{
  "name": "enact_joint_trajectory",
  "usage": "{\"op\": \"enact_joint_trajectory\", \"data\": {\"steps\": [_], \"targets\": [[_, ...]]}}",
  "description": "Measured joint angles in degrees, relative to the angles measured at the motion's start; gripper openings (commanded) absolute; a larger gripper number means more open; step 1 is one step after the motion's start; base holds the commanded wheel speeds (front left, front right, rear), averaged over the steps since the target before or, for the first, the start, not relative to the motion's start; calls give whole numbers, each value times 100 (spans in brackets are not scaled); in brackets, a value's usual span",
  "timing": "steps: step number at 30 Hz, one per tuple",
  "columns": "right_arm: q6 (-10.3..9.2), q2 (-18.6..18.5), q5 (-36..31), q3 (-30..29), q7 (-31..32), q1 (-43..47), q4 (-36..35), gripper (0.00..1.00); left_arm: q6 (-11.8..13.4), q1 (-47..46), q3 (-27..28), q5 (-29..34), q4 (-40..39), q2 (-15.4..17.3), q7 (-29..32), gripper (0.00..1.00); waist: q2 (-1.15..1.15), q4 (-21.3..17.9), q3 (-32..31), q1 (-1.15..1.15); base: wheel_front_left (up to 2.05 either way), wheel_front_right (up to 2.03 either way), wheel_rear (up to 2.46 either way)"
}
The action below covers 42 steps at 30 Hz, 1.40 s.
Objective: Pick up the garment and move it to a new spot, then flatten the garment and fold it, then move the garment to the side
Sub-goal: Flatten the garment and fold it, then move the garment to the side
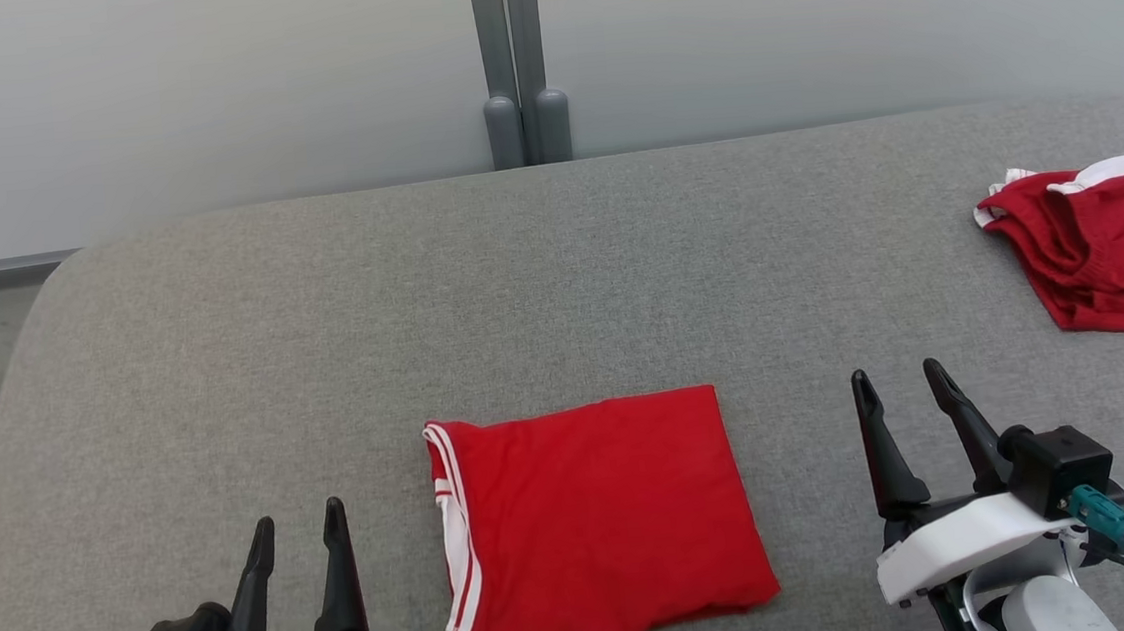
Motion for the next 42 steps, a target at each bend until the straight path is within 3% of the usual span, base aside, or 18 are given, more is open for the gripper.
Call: {"op": "enact_joint_trajectory", "data": {"steps": [23,35,42], "targets": [[-1,1,-132,47,2,13,354,100,-33,29,-103,234,30,-1,0,100,0,131,-93,0,0,0,0],[-1,3,578,519,1601,-537,1378,100,-88,-111,-226,276,146,-3,0,100,0,500,83,0,0,0,0],[-1,-92,944,649,2106,-901,1886,100,-78,-237,-279,216,122,-3,0,100,0,807,315,0,0,0,0]]}}
